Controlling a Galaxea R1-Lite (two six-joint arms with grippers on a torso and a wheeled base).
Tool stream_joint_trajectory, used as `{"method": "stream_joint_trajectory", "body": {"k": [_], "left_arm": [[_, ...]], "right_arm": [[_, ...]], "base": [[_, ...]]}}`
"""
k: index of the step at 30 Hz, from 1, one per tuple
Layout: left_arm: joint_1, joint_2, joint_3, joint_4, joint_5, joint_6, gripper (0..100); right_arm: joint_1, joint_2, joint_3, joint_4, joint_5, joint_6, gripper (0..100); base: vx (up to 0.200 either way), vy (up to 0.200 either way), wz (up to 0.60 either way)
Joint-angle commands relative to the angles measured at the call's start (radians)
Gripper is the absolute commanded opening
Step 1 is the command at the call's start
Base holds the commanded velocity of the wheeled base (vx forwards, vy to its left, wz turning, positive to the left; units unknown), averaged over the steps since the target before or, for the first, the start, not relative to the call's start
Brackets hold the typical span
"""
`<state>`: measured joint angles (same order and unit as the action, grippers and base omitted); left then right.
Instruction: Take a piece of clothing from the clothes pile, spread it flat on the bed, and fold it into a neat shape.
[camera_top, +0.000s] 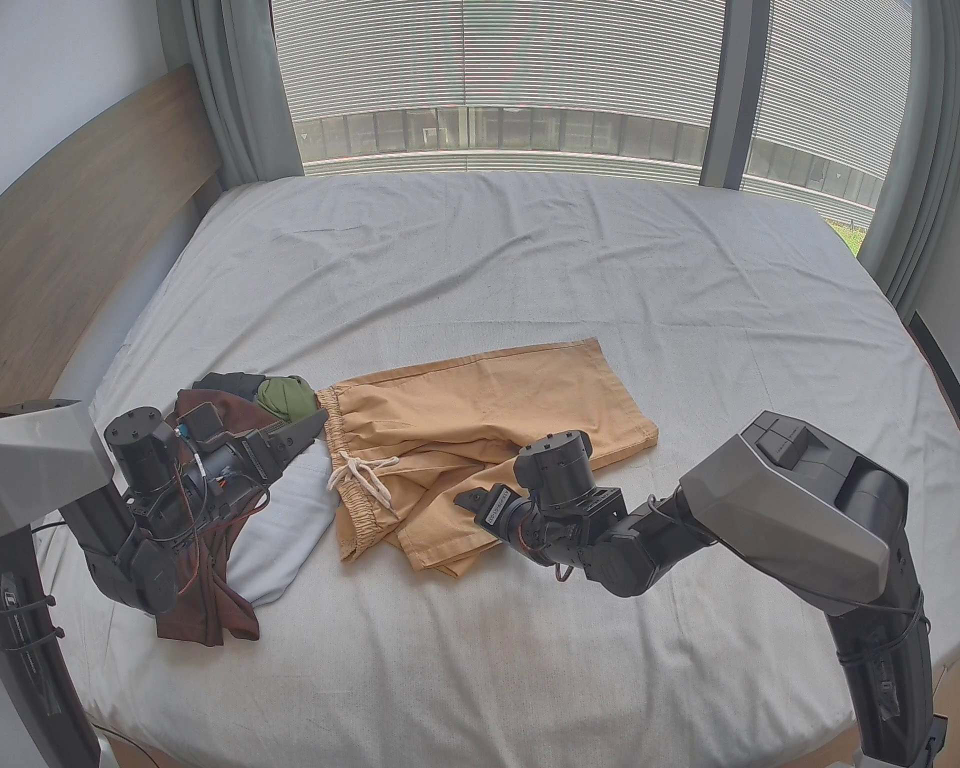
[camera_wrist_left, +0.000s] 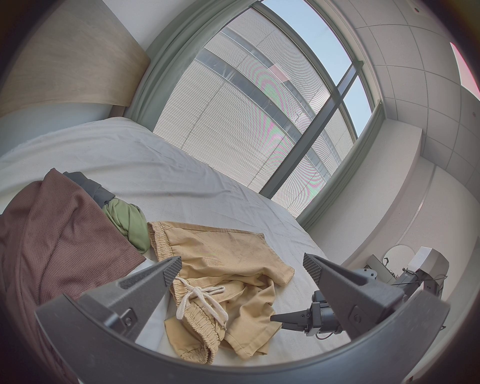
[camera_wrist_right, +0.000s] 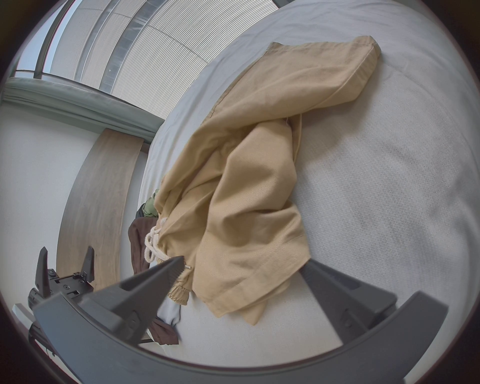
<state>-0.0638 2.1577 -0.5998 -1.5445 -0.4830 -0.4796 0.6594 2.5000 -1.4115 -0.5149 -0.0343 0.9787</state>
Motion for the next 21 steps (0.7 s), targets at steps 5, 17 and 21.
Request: {"method": "stream_joint_trajectory", "body": {"k": [5, 17, 21], "left_arm": [[-0.001, -0.001, 0.0, 0.0, 0.0, -0.001, 100], [-0.002, -0.001, 0.0, 0.0, 0.001, -0.001, 100], [-0.001, -0.001, 0.0, 0.0, 0.0, -0.001, 100]], "right_arm": [[0.0, -0.024, 0.0, -0.002, -0.003, 0.003, 100], [0.009, -0.012, -0.017, -0.014, 0.001, 0.014, 100], [0.014, 0.013, -0.04, -0.02, 0.001, 0.015, 0]], "base": [[0.0, 0.0, 0.0], [0.0, 0.0, 0.0], [0.0, 0.0, 0.0]]}}
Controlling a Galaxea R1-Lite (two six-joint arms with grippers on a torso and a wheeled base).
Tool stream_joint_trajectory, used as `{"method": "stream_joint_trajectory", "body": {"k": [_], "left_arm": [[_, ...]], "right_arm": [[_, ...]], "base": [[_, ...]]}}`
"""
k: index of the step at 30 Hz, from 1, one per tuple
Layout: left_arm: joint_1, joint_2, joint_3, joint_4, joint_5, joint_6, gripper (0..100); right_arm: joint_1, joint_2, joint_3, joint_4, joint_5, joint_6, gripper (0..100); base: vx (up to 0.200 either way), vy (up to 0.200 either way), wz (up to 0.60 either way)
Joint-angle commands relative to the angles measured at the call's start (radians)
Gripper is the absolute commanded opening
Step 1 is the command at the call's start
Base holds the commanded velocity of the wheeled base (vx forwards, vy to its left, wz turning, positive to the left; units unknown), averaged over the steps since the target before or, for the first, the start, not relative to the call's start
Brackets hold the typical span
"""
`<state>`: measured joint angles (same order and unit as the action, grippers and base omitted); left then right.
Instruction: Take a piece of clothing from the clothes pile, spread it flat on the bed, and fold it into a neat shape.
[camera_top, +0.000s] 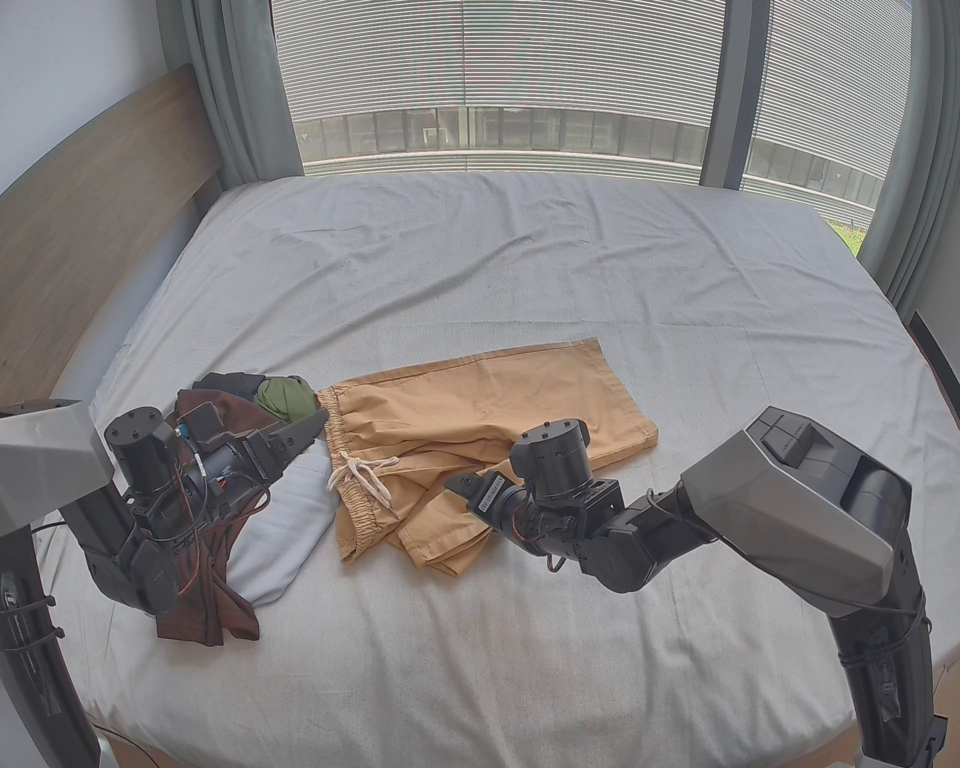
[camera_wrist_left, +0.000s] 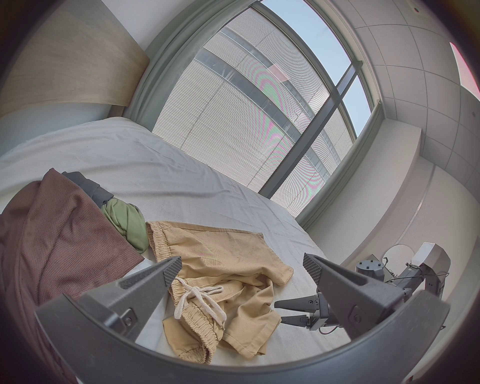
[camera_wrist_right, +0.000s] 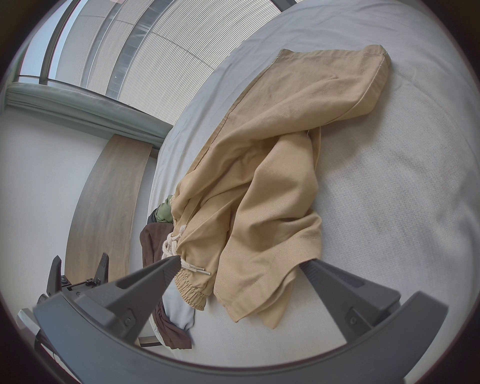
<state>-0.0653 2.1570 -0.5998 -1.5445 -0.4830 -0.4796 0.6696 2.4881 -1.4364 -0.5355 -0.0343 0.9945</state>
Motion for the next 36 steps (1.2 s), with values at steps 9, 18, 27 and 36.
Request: {"method": "stream_joint_trajectory", "body": {"k": [9, 18, 27, 36], "left_arm": [[0.004, -0.002, -0.003, 0.0, 0.0, 0.001, 100], [0.004, -0.003, -0.003, 0.0, 0.0, 0.001, 100], [0.002, -0.006, -0.005, 0.0, 0.001, -0.001, 100], [0.002, -0.023, -0.002, 0.0, 0.001, -0.004, 100]], "right_arm": [[-0.004, 0.035, -0.018, 0.003, 0.001, 0.006, 0], [-0.013, -0.005, 0.031, 0.0, -0.003, 0.01, 0], [-0.059, -0.209, 0.142, -0.001, 0.004, 0.003, 0], [-0.076, -0.291, 0.163, 0.005, 0.005, -0.007, 0]], "base": [[0.0, 0.0, 0.0], [0.0, 0.0, 0.0], [0.0, 0.0, 0.0], [0.0, 0.0, 0.0]]}}
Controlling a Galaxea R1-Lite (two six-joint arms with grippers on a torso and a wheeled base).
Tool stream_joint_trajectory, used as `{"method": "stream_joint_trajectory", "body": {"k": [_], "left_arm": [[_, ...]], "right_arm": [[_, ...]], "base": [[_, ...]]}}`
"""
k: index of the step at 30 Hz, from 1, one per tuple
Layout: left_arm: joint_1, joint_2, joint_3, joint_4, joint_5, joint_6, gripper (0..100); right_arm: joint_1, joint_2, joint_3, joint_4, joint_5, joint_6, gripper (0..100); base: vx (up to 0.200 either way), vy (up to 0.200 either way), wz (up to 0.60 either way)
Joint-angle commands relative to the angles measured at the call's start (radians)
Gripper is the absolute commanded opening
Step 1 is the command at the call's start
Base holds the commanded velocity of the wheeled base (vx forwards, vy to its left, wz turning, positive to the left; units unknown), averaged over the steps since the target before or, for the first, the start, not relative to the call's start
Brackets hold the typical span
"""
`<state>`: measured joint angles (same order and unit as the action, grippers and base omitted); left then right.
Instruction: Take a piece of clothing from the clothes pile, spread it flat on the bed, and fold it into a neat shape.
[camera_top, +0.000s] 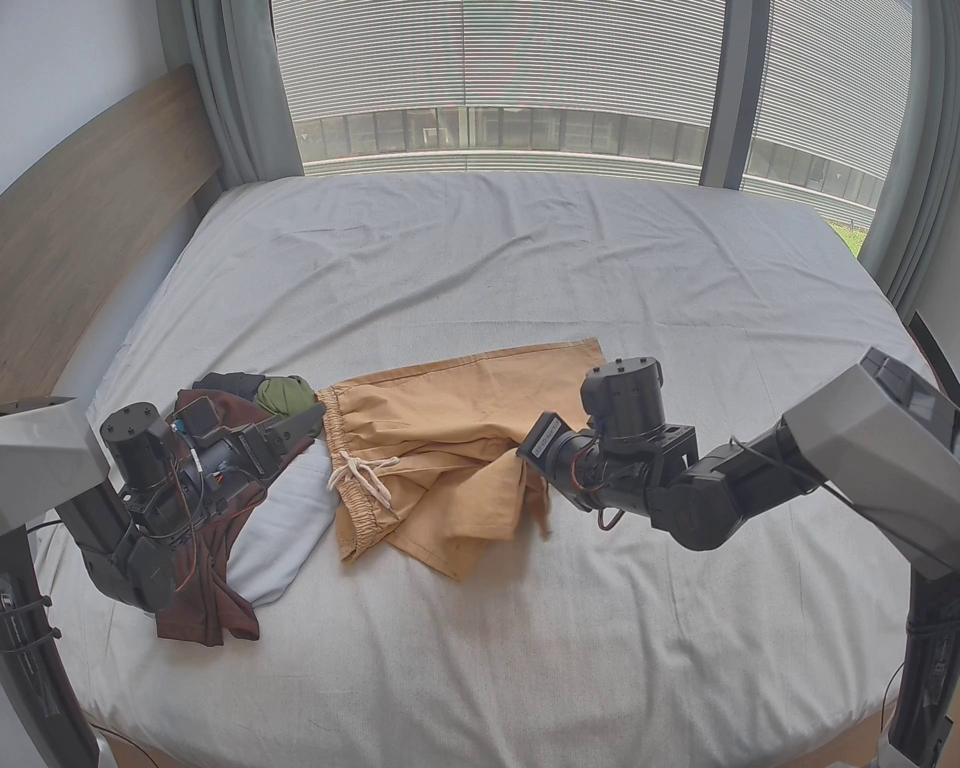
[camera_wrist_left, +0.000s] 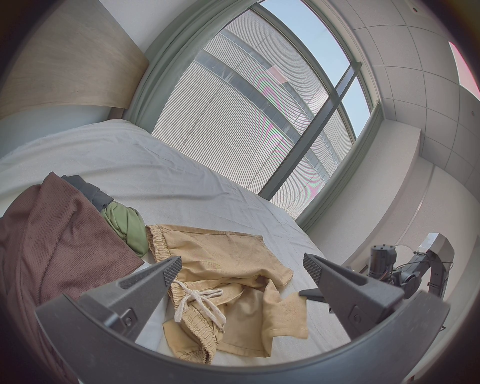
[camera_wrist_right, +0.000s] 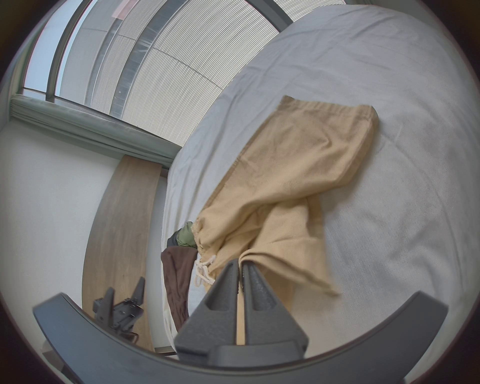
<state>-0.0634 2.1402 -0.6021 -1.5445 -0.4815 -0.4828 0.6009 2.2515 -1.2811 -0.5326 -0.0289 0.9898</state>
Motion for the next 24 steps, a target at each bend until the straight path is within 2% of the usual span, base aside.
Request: {"method": "stream_joint_trajectory", "body": {"k": [1, 7, 16, 24], "left_arm": [[0.002, -0.008, -0.001, 0.0, 0.0, -0.002, 100], [0.004, -0.008, -0.002, 0.0, 0.0, -0.002, 100], [0.001, -0.014, 0.004, 0.0, -0.002, -0.004, 100], [0.002, -0.016, 0.004, 0.0, -0.002, -0.004, 100]], "right_arm": [[-0.01, -0.062, 0.011, 0.002, 0.0, -0.002, 0], [-0.039, -0.09, 0.029, 0.003, 0.0, -0.037, 0], [-0.055, -0.119, 0.147, 0.006, 0.011, -0.088, 0], [-0.053, -0.112, 0.244, 0.005, 0.04, -0.089, 0]], "base": [[0.0, 0.0, 0.0], [0.0, 0.0, 0.0], [0.0, 0.0, 0.0], [0.0, 0.0, 0.0]]}}
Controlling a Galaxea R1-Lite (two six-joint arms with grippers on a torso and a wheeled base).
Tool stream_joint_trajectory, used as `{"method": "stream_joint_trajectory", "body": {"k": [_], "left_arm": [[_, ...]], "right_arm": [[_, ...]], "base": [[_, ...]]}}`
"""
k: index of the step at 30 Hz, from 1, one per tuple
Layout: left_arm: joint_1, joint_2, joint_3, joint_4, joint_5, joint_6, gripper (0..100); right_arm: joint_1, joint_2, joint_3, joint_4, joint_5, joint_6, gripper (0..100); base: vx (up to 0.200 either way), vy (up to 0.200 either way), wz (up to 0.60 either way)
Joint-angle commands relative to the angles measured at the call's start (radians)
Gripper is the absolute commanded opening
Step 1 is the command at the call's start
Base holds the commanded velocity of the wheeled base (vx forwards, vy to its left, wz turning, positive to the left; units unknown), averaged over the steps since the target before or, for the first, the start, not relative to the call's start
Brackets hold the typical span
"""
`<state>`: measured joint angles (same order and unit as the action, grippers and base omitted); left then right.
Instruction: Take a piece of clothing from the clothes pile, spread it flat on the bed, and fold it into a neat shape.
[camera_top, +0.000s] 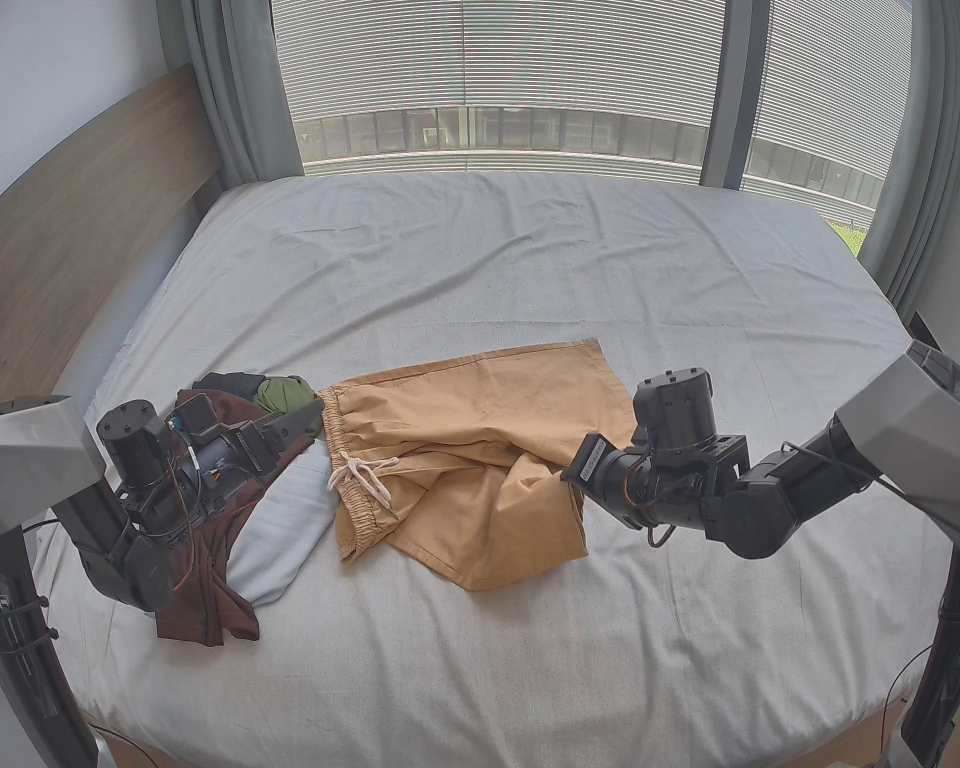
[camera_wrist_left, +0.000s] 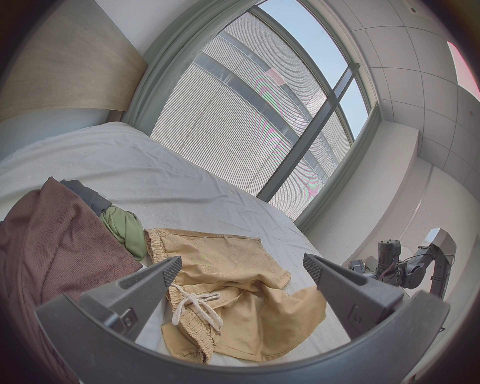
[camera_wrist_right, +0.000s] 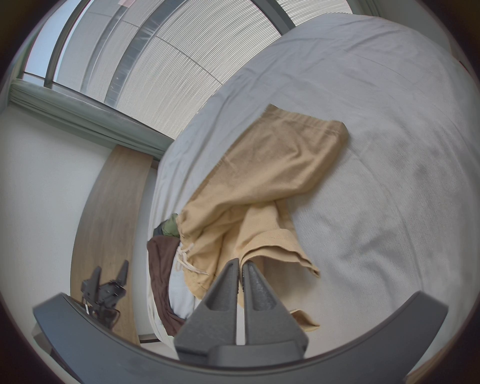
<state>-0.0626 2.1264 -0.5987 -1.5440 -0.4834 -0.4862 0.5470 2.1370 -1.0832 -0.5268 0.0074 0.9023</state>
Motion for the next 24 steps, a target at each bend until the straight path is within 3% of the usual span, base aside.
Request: {"method": "stream_joint_trajectory", "body": {"k": [1, 22, 23, 24], "left_arm": [[0.0, 0.0, 0.0, -0.001, 0.0, 0.0, 100], [0.004, -0.014, 0.002, -0.001, 0.0, 0.0, 100], [0.004, -0.014, 0.002, -0.001, 0.0, 0.0, 100], [0.004, -0.013, 0.002, -0.001, 0.0, 0.0, 100]], "right_arm": [[0.004, 0.021, 0.08, -0.004, 0.002, -0.005, 0], [0.077, 0.139, 0.131, -0.01, 0.006, -0.026, 0], [0.077, 0.141, 0.134, -0.01, 0.008, -0.026, 100], [0.077, 0.141, 0.137, -0.01, 0.009, -0.026, 100]], "base": [[0.0, 0.0, 0.0], [0.0, 0.0, 0.0], [0.0, 0.0, 0.0], [0.0, 0.0, 0.0]]}}
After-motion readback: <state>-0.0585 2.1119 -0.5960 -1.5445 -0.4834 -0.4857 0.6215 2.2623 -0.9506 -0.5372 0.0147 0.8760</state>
